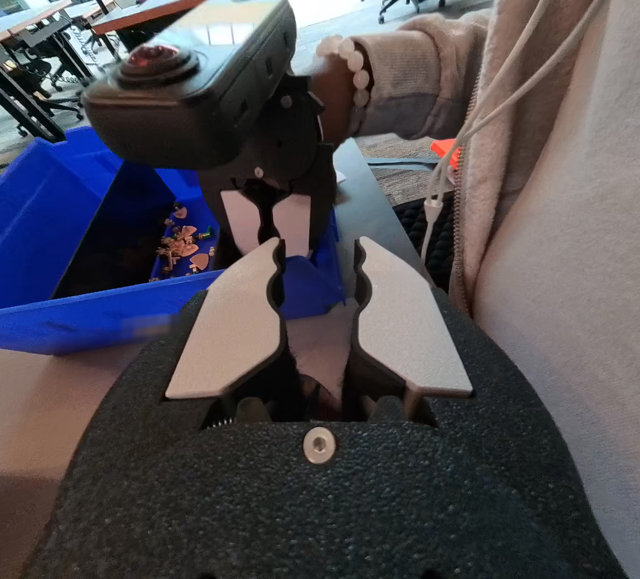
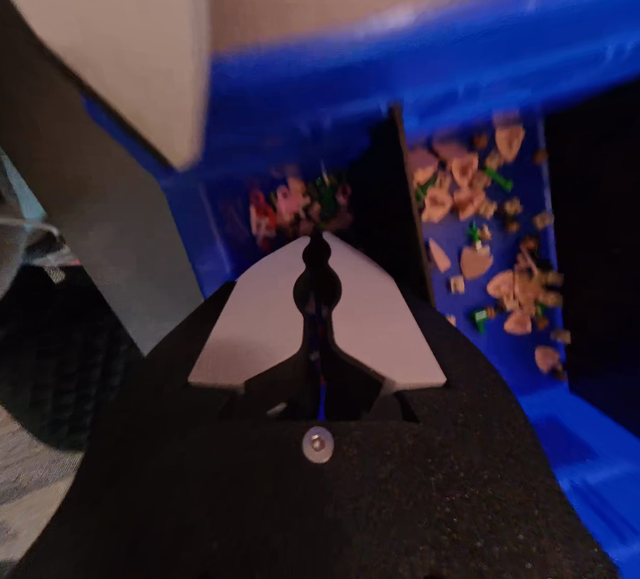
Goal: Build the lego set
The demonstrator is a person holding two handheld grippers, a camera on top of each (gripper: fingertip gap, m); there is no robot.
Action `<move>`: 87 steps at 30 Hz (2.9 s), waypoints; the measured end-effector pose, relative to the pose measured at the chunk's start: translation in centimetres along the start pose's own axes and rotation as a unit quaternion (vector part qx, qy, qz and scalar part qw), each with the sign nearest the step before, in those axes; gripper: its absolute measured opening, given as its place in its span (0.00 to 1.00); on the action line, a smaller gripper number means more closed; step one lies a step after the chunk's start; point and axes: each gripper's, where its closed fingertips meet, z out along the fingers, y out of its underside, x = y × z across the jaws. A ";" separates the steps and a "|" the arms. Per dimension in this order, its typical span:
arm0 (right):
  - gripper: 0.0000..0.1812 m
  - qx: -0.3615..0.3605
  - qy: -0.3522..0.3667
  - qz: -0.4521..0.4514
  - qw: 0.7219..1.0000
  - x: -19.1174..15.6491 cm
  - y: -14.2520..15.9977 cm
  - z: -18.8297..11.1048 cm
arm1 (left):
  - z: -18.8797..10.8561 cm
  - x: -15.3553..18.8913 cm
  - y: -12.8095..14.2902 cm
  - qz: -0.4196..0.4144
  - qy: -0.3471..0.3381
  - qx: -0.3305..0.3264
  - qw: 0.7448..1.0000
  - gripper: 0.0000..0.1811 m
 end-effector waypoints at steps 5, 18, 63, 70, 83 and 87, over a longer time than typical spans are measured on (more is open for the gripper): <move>0.00 -0.045 0.026 0.065 0.996 1.3 4.0 -2.6 | -0.1 0.2 0.0 0.003 0.004 0.002 1.000 0.23; 0.00 0.025 0.060 0.267 0.961 0.7 -1.9 1.3 | -3.6 -0.3 -0.9 -0.007 -0.036 0.062 0.997 0.23; 0.05 -0.047 0.058 0.347 0.935 0.3 0.8 0.3 | -9.0 -1.3 3.4 -0.103 -0.072 0.077 0.989 0.23; 0.06 -0.046 0.106 0.369 0.922 1.0 1.0 0.4 | -8.8 -1.0 3.3 -0.099 -0.066 0.078 0.990 0.23; 0.03 -0.032 0.109 0.406 0.907 1.4 0.7 1.0 | -8.7 -1.0 3.7 -0.111 -0.060 0.077 0.989 0.23; 0.02 -0.032 0.098 0.387 0.916 1.2 0.7 0.9 | -8.6 -1.1 3.7 -0.111 -0.061 0.077 0.989 0.23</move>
